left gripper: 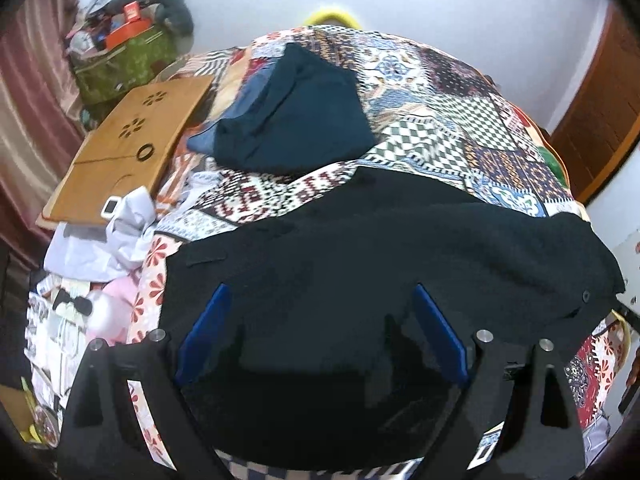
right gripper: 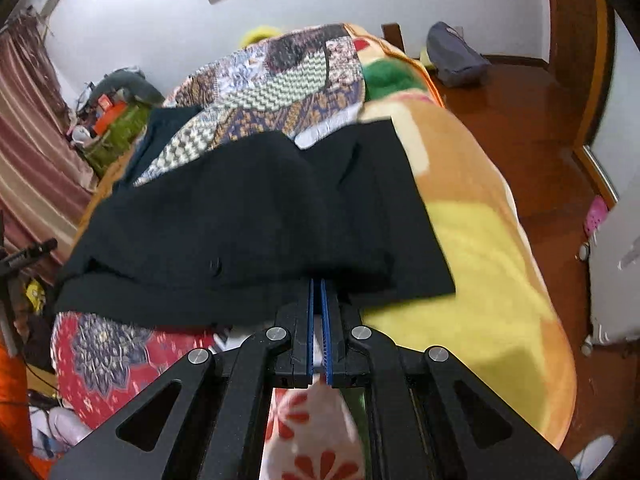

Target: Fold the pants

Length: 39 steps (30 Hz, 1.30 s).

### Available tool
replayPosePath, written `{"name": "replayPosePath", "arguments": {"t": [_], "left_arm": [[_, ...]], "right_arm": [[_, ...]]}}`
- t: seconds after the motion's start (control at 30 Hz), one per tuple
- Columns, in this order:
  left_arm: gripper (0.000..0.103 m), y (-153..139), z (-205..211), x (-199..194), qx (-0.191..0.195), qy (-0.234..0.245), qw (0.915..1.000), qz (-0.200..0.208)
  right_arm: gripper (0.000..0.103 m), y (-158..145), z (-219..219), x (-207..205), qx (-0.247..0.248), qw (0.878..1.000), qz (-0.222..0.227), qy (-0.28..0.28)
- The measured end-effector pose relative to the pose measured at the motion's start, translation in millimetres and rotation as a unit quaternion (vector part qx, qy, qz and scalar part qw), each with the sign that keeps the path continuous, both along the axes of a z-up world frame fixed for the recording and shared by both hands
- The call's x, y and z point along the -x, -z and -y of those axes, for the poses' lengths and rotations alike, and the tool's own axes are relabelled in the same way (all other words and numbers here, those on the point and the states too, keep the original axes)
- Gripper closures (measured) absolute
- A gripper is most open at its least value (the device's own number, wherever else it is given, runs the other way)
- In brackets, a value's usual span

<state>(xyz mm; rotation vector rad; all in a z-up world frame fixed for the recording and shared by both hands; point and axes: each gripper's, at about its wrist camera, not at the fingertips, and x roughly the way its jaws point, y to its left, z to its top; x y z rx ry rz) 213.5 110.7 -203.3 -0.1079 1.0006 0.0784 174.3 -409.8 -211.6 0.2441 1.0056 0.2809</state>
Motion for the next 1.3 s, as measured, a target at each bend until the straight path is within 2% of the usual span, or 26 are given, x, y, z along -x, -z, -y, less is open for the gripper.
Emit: {"name": "replayPosePath", "arguments": {"t": [0.1,0.27,0.37,0.43,0.6,0.8,0.93,1.07,1.13,1.2,1.27,1.3], "left_arm": [[0.011,1.0,-18.9,4.5,0.001,-0.021,0.9998,0.002],[0.011,-3.6,-56.2,10.5,-0.002,-0.058,0.9982,0.013],[0.01,-7.2,-85.3,10.4,-0.004,-0.08,0.9965,0.022],[0.008,-6.2,-102.9,7.5,0.001,-0.093,0.9955,0.021],[0.008,15.4,-146.9,-13.0,0.022,-0.114,0.9932,-0.014],[0.008,62.9,-171.5,-39.3,0.076,-0.111,0.9879,-0.076],[0.008,91.7,-169.1,-50.5,0.1,-0.091,0.9841,-0.115],[0.01,109.3,-162.4,-58.5,0.1,-0.067,0.9828,-0.14],[0.02,116.4,-158.7,-60.5,0.111,-0.051,0.9815,-0.148],[0.041,118.8,-156.2,-61.3,0.131,-0.037,0.9796,-0.147],[0.054,119.7,-152.8,-61.4,0.15,-0.025,0.978,-0.143],[0.054,119.1,-150.2,-61.5,0.148,-0.021,0.9787,-0.141]], "right_arm": [[0.1,-15.3,0.2,3.9,0.014,1.0,0.015,0.003],[0.096,-57.0,-23.7,-7.0,0.03,0.997,0.067,-0.027],[0.087,-82.8,-55.4,-21.9,0.035,0.992,0.104,-0.067],[0.076,-94.8,-79.6,-32.9,0.032,0.987,0.124,-0.095],[0.066,-104.9,-147.5,-64.9,0.021,0.974,0.142,-0.174],[0.059,-88.1,-231.4,-103.8,0.031,0.957,0.123,-0.262],[0.059,-58.4,-293.7,-137.0,0.038,0.942,0.079,-0.325],[0.059,-33.2,-343.7,-160.5,0.044,0.928,0.039,-0.369],[0.059,-16.2,-369.1,-174.8,0.051,0.918,0.017,-0.392],[0.059,-4.1,-387.4,-181.5,0.061,0.91,0.001,-0.41],[0.059,10.8,-403.0,-187.1,0.071,0.904,-0.016,-0.422],[0.059,14.3,-407.8,-189.1,0.074,0.902,-0.024,-0.425]]}}
